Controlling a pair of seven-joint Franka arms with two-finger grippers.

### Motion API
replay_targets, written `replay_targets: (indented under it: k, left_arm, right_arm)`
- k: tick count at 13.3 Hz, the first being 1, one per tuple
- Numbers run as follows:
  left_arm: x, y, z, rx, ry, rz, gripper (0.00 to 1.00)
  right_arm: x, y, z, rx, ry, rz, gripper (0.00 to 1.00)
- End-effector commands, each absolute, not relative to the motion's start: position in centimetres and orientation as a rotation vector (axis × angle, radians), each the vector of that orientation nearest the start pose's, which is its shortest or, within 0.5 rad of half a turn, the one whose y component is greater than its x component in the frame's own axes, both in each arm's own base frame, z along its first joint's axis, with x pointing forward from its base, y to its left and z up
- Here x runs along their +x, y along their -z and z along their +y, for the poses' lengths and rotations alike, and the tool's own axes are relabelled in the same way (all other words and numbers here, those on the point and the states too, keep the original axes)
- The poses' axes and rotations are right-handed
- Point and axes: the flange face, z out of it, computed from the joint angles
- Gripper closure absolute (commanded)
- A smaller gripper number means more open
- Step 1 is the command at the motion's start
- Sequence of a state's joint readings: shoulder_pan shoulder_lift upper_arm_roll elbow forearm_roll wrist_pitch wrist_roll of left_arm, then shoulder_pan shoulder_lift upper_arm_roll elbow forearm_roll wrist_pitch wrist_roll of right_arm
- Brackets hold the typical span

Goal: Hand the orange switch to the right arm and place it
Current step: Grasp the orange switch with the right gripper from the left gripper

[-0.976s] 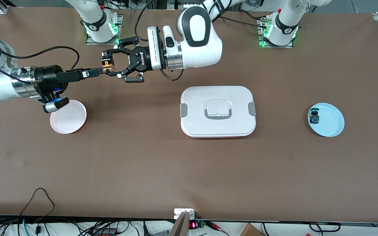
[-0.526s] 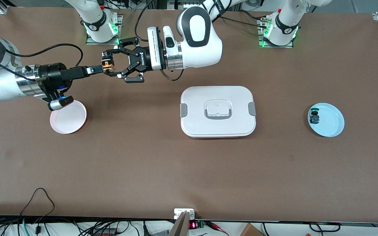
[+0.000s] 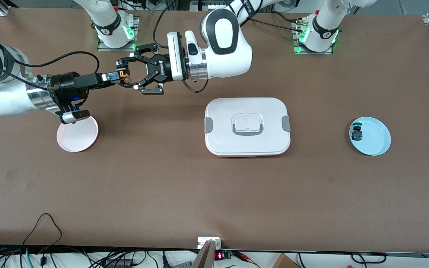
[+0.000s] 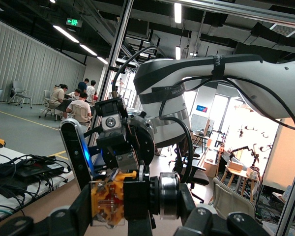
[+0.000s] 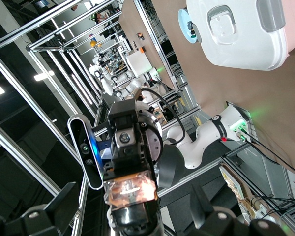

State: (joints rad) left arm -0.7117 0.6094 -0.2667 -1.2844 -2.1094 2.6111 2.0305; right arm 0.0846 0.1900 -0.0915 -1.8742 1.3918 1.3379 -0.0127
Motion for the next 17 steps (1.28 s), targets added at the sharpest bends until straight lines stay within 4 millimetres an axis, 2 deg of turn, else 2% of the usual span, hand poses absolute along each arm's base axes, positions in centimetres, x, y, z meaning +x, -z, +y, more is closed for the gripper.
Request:
replay_targets:
  k: [1,3,4,6,7,11,14,15,16,17]
  left_arm:
    - [48.66,-46.01,-59.50,1.397,-1.175,-0.819,0.98]
    - [48.66,-46.01,-59.50,1.397,-1.175,-0.819,0.98]
    - [48.68,-46.09,-59.51,1.396,-1.176,-0.819,0.98]
    - [48.68,-46.09,-59.51,1.396,-1.176,-0.819,0.97]
    - [48.66,-46.01,-59.50,1.397,-1.175,-0.819,0.97]
    - [48.68,-46.09,-59.51,1.396,-1.176,-0.819,0.97]
    - [48.68,-46.09,-59.51,1.396,-1.175,-0.818,0.95]
    - [48.68,-46.09,-59.51,1.397,-1.173,-0.817,0.89]
    - [48.68,-45.90,-59.52,1.404,-1.156,-0.801,0.74]
    - [48.82,-46.03,-59.39,1.412,-1.126,-0.764,0.01]
  right_arm:
    - [55.58,-47.40,12.54,-1.615,-0.605,0.168,0.00]
    - [55.48,-47.19,12.59,-1.608,-0.611,0.166,0.05]
    - [55.41,-47.17,12.68,-1.596,-0.618,0.155,0.13]
    - [55.37,-47.18,12.79,-1.576,-0.625,0.149,0.44]
    - [55.45,-47.13,12.63,-1.572,-0.631,0.161,0.72]
    - [55.47,-47.28,12.93,-1.558,-0.632,0.154,0.90]
    - [55.62,-47.52,12.88,-1.539,-0.624,0.159,0.91]
    - [55.60,-47.60,12.87,-1.539,-0.622,0.157,0.91]
    - [55.63,-47.59,12.86,-1.540,-0.617,0.157,0.91]
    - [55.63,-47.59,12.86,-1.540,-0.616,0.155,0.91]
